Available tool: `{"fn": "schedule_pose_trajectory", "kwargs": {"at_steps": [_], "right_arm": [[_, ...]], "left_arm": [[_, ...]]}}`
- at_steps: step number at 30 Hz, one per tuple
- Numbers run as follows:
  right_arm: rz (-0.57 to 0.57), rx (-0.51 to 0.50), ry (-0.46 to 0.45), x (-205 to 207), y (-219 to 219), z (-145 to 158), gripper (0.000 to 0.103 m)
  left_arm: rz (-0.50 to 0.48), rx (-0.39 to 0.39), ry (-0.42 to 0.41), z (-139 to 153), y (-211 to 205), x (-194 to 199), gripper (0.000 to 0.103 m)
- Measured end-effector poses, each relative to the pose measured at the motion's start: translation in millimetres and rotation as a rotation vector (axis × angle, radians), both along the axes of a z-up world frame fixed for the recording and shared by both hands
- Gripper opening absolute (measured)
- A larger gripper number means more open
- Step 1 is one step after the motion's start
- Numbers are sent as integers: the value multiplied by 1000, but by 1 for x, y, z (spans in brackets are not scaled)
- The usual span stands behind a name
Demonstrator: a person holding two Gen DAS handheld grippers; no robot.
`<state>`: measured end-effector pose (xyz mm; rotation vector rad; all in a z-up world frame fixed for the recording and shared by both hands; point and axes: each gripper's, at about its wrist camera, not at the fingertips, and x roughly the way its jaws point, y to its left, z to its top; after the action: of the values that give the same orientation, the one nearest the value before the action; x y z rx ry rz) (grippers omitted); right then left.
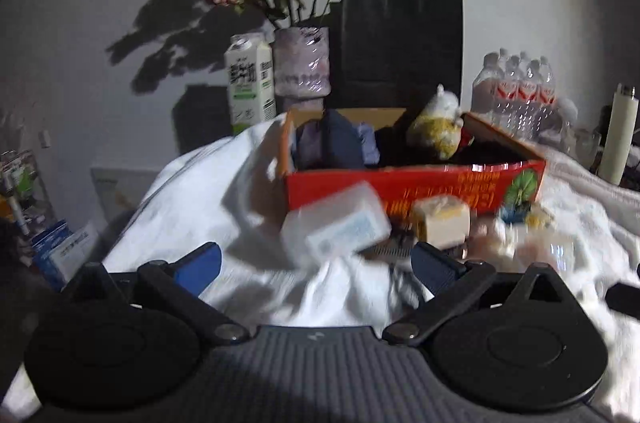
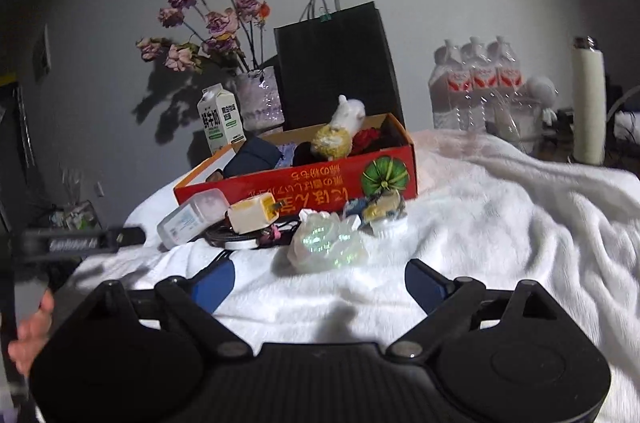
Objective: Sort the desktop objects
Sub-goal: 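Withdraw both tools from the box back over the towel, then grasp the clear plastic box with the left tool while the right tool grasps the iridescent bag, then lower the plastic box and iridescent bag into the orange box and release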
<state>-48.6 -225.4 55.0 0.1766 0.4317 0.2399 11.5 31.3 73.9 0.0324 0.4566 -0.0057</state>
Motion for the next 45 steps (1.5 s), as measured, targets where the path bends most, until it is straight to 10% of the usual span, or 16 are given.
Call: {"fn": "schedule_pose_trajectory", "kwargs": {"at_steps": [9,19,45], "right_arm": [[-9,-155,-12,55,24,-8,89],[25,-181,86,92,39,-25,46],[73,-105,-33,-59,12,34,33]], "left_arm": [[22,-122,132,-24,4,94,103],[44,-233,192,-41,20,109,85],[-60,-33,0,7,-37,-129,85]]}}
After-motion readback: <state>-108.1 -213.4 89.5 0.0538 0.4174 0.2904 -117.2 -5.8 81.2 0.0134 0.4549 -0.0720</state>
